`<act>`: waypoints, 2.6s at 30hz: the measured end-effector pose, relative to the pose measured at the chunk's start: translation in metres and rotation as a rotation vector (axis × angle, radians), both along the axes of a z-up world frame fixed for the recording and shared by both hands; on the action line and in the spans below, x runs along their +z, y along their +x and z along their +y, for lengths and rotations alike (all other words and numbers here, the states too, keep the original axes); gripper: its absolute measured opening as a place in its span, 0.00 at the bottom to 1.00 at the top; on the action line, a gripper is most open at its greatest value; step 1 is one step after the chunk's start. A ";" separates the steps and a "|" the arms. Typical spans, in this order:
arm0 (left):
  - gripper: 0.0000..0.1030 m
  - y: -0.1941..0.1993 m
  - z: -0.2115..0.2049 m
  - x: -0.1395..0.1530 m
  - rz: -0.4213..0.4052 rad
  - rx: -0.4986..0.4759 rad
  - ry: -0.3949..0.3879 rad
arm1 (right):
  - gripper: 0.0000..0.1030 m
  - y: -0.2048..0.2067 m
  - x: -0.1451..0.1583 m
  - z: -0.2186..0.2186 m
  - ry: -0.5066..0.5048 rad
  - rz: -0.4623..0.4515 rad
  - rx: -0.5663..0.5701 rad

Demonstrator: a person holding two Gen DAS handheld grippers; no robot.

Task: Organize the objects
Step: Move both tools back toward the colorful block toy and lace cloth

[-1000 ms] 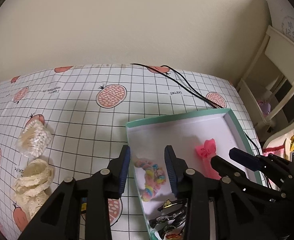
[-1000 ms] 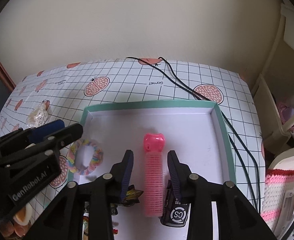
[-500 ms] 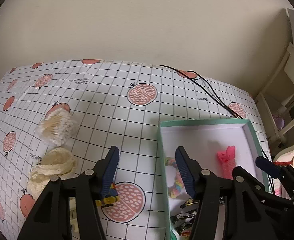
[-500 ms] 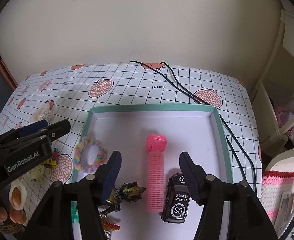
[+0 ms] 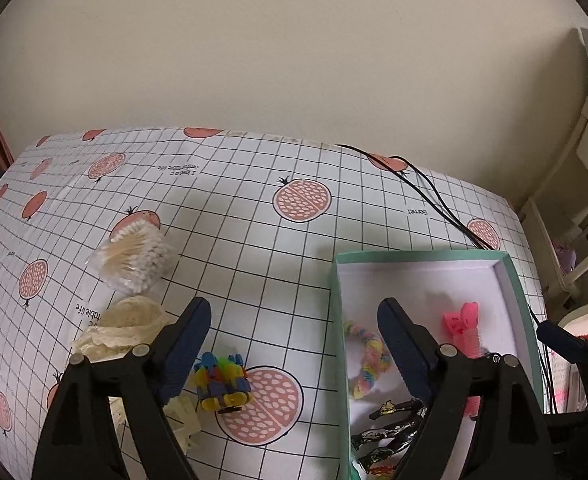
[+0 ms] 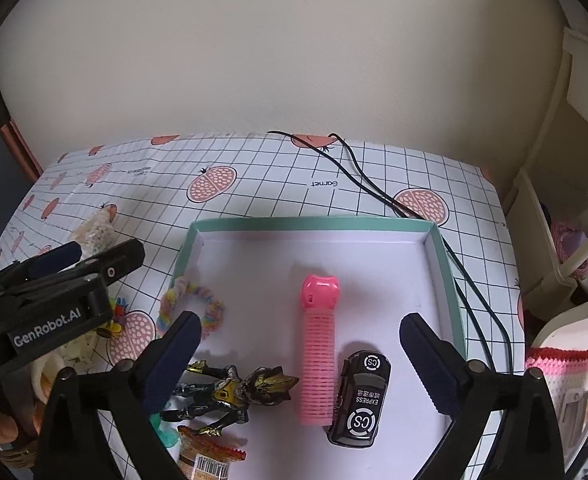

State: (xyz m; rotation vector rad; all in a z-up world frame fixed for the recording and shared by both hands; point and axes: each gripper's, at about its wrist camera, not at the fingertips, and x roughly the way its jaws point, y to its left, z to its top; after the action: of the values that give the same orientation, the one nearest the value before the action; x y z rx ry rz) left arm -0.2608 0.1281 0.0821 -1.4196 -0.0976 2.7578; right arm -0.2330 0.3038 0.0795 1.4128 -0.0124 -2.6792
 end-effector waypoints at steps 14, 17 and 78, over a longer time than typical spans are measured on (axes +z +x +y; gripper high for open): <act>0.99 0.014 -0.038 0.002 0.012 0.061 0.001 | 1.00 0.001 0.003 -0.008 0.018 0.015 -0.012; 0.98 0.019 -0.053 0.006 -0.006 0.072 0.019 | 1.00 0.002 0.009 -0.011 0.000 0.025 -0.016; 0.99 -0.008 -0.213 -0.034 -0.204 0.229 0.240 | 0.95 -0.017 -0.011 -0.194 0.028 -0.039 0.041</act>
State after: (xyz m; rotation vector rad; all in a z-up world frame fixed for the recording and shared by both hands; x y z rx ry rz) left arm -0.2691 -0.0848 0.0477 -1.7079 -0.6124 2.6405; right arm -0.2496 0.1102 0.0686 1.4567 0.0496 -2.6290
